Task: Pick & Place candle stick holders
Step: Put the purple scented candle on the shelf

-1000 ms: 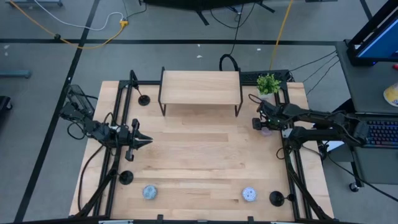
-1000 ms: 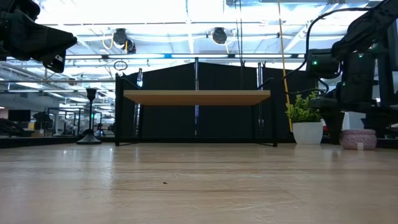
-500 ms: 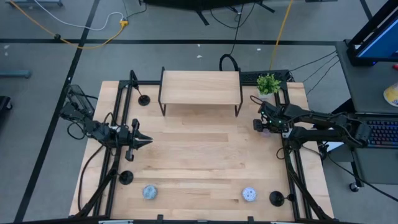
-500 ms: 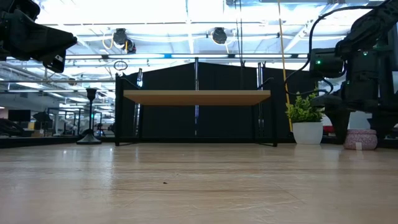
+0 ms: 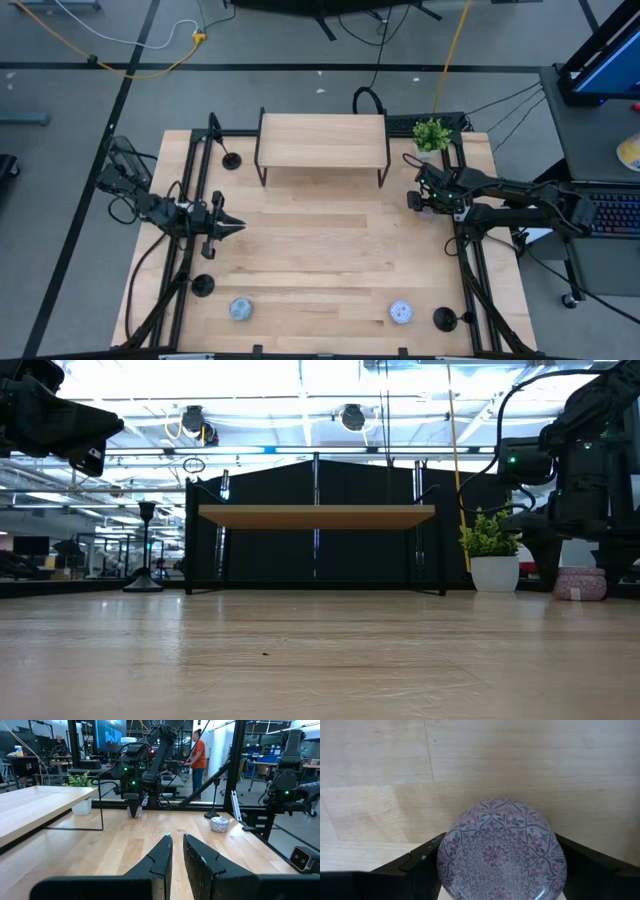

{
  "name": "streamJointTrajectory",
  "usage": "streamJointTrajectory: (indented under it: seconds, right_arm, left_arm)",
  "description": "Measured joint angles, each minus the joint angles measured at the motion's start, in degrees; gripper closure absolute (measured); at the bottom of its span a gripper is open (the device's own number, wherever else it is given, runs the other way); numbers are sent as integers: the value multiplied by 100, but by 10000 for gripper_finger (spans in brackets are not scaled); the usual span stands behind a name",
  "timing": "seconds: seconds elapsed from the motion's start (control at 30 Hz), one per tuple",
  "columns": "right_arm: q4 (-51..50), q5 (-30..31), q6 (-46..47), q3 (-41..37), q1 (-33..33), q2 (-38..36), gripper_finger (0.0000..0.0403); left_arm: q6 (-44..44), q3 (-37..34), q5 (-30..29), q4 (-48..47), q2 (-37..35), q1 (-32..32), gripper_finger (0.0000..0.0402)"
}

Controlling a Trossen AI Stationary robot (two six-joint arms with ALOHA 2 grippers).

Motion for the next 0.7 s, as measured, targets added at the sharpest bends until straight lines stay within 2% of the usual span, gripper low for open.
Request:
streamJointTrajectory:
  seconds: [0.47,0.67,0.7]
  right_arm:
    - [65,-96,154,9,-2,-684,99]
    - [32,-99,159,344,-2,-987,100]
    - [4,-251,175,435,-1,-1002,101]
  left_arm:
    - [7,1,0,0,0,-1,350]
    - [9,2,0,0,0,1,350]
    - [9,0,0,0,-1,-1,350]
